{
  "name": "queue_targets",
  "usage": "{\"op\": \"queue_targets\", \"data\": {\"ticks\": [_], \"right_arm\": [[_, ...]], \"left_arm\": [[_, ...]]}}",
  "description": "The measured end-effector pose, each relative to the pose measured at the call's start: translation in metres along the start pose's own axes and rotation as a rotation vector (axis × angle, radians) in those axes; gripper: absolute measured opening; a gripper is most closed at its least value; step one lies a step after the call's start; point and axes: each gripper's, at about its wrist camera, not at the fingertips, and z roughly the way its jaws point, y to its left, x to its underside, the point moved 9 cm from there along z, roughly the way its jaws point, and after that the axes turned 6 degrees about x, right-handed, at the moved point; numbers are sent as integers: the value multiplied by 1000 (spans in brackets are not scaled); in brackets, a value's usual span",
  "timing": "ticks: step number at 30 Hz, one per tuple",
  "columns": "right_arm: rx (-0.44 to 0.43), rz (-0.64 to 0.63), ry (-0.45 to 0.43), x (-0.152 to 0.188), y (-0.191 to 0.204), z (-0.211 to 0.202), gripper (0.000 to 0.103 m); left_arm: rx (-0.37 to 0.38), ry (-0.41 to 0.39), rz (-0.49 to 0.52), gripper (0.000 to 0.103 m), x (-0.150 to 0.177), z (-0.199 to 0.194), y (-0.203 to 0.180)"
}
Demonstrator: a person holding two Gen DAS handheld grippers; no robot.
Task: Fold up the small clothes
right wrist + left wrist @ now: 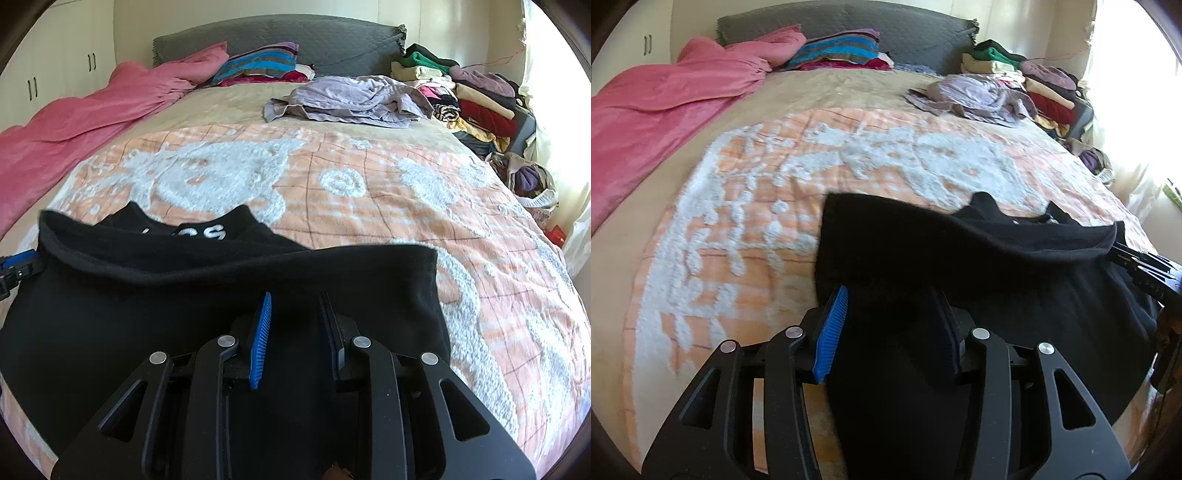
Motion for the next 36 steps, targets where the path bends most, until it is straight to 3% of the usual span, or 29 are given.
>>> {"op": "queue_targets", "data": {"ticks": [2,4,5,7,13,17,18,20,21,22,23,24,31,36], "right_arm": [[13,-3,-8,-5,-3,0,25],[27,-6,-21,-10,-9,-2,25],[35,-8,-28,-11,-12,-4,26],[59,-12,-37,-12,-22,-8,40],[106,43,-10,-5,-58,-5,44],[60,86,42,5,-67,9,44],[39,99,49,7,-67,11,44],[26,115,48,8,-68,12,35],[25,121,44,9,-69,11,23],[26,125,39,9,-70,9,11],[22,133,25,8,-72,5,6],[8,146,15,7,-72,1,6],[-18,186,-86,-14,-80,-25,4],[11,213,-50,-8,-89,-8,4]], "left_arm": [[-6,-5,-17,38,-3,-2,8],[-39,-12,-31,51,-4,-3,18],[-45,-13,-45,52,-4,-4,24],[-37,-10,-81,56,-5,-4,33],[17,-1,-135,56,-5,0,41],[29,2,-129,56,-4,1,38],[39,1,-128,53,-5,2,37],[64,10,-125,34,-3,5,33],[69,11,-124,18,-3,6,32],[82,9,-119,8,-3,5,30],[77,1,-111,7,-4,3,29],[73,-5,-104,3,-5,1,28],[115,-106,-109,3,-26,-31,26],[109,-75,-93,3,-21,-16,33]]}}
